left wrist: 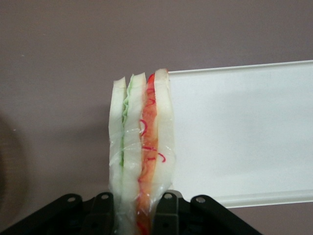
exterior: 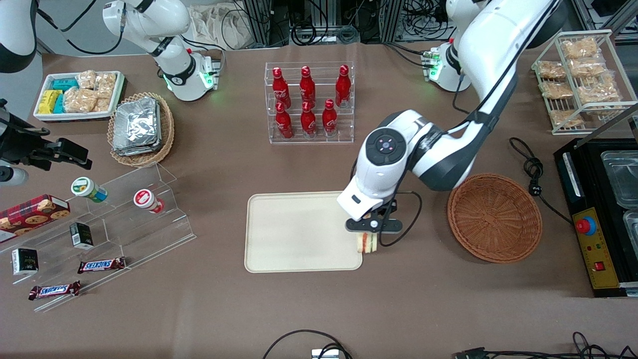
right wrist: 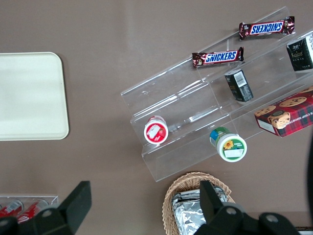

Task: Place sandwich from basket to tray
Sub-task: 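Carry the sandwich with the left gripper over the cream tray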

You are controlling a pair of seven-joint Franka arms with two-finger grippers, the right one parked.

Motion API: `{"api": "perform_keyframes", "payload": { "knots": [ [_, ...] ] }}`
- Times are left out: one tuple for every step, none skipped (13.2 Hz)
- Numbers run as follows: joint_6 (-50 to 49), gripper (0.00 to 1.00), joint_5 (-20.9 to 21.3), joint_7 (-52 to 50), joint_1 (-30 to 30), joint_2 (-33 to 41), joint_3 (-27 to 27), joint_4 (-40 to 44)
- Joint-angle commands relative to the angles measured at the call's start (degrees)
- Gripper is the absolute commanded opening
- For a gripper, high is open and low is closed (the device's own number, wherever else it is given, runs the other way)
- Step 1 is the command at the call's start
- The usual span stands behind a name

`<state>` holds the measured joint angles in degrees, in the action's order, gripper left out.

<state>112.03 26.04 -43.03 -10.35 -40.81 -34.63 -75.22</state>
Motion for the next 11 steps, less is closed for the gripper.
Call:
{"api": "perform_keyframes", "payload": {
  "knots": [
    [-1.3,0.16,3.9,-1.1,-3.7,-7.4,0.3,7.4],
    [-0.7,0.16,4.2,-1.1,-4.4,-8.7,0.3,7.5],
    [0.3,0.16,4.3,-1.1,-5.3,-10.1,0.4,7.5],
    [1.7,0.16,4.2,-1.2,-6.5,-11.6,1.8,7.5],
    [3.8,0.16,4.2,-2.2,-9.0,-12.1,4.5,7.5],
    [5.1,0.16,4.1,-4.1,-11.8,-12.7,7.5,7.5],
    [6.3,0.16,4.0,-4.8,-13.4,-13.1,9.6,7.5],
    [6.9,0.16,3.9,-4.9,-13.7,-13.7,10.1,7.5],
    [7.0,0.16,3.9,-5.1,-13.7,-14.0,10.1,7.5],
    [7.6,0.16,4.0,-5.7,-13.8,-14.3,10.1,7.7],
    [8.3,0.16,4.0,-5.8,-13.8,-14.7,10.1,7.7]
  ]
}}
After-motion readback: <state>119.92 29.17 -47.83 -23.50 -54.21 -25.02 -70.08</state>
